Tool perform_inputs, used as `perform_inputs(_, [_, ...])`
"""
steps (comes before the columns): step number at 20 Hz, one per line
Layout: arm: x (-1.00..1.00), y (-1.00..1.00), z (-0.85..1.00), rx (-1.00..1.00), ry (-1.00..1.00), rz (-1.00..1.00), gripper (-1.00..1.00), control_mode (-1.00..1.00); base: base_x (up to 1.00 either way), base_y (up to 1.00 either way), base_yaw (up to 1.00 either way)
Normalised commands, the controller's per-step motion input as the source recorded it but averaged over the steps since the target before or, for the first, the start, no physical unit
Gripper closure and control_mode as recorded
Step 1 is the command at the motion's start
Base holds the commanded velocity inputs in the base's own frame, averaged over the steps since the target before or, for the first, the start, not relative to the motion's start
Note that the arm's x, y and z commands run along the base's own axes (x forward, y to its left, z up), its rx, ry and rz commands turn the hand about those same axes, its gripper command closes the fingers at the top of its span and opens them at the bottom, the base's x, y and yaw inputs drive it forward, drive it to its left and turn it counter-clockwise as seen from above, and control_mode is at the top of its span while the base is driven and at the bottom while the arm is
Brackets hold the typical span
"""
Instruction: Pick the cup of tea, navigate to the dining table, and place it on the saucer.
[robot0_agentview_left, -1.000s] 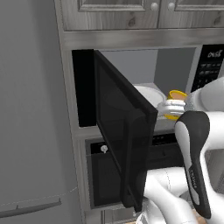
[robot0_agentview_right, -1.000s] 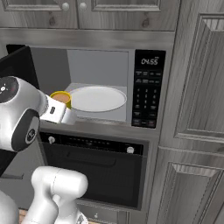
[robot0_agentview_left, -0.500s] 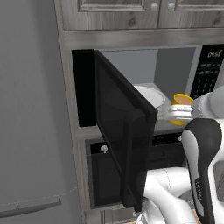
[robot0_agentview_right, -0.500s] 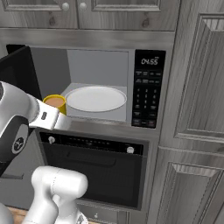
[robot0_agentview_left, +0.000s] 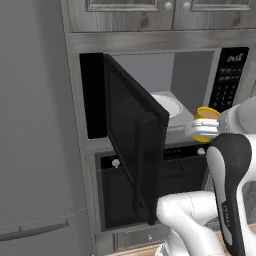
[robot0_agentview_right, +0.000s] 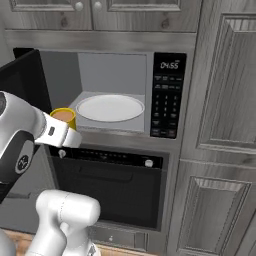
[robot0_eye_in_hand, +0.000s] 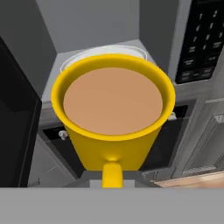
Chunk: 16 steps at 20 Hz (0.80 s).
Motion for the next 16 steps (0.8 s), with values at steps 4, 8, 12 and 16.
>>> perform_inputs(4, [0.0, 0.0, 0.0, 0.0, 0.0, 0.0, 1.0, 1.0, -1.0, -0.17, -0.21])
perform_inputs(8, [0.0, 0.0, 0.0, 0.0, 0.0, 0.0, 1.0, 1.0, -1.0, -0.3, -0.25])
perform_inputs(12, [0.0, 0.0, 0.0, 0.0, 0.0, 0.0, 1.0, 1.0, -0.79, -0.36, -0.24])
perform_inputs(16, [0.0, 0.0, 0.0, 0.0, 0.0, 0.0, 1.0, 1.0, -0.27, -0.39, -0.29])
